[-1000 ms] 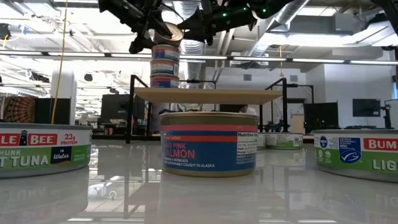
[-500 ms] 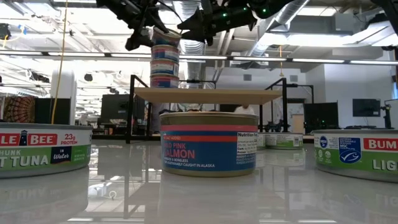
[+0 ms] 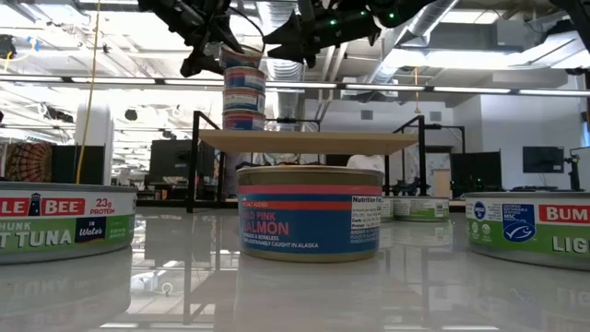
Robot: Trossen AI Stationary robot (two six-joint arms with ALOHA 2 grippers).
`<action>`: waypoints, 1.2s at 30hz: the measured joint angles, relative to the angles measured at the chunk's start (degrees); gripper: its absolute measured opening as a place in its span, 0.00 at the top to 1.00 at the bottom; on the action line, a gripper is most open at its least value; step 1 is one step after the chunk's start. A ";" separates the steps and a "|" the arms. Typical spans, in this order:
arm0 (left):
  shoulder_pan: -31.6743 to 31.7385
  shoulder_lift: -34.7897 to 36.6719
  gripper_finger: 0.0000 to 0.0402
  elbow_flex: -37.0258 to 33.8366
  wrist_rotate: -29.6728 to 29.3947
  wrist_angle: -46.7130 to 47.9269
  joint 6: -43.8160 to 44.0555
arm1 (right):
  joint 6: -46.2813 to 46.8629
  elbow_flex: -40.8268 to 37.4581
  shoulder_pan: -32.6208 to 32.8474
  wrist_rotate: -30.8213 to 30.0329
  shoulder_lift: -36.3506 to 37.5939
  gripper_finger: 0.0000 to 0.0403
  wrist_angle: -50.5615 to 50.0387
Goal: Stack canned seafood by type on shelf
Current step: Stack the blue tuna can on top of the blue tuna can
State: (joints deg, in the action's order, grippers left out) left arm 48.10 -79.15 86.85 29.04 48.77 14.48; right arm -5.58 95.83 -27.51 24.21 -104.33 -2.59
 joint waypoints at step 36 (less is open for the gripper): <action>1.25 -1.49 0.34 2.86 1.13 6.10 -5.27 | 0.63 0.00 0.92 -0.07 0.00 0.34 1.15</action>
State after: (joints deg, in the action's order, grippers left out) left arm 49.34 -80.64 89.71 30.17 54.87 9.21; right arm -4.95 95.83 -26.59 24.14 -104.33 -1.44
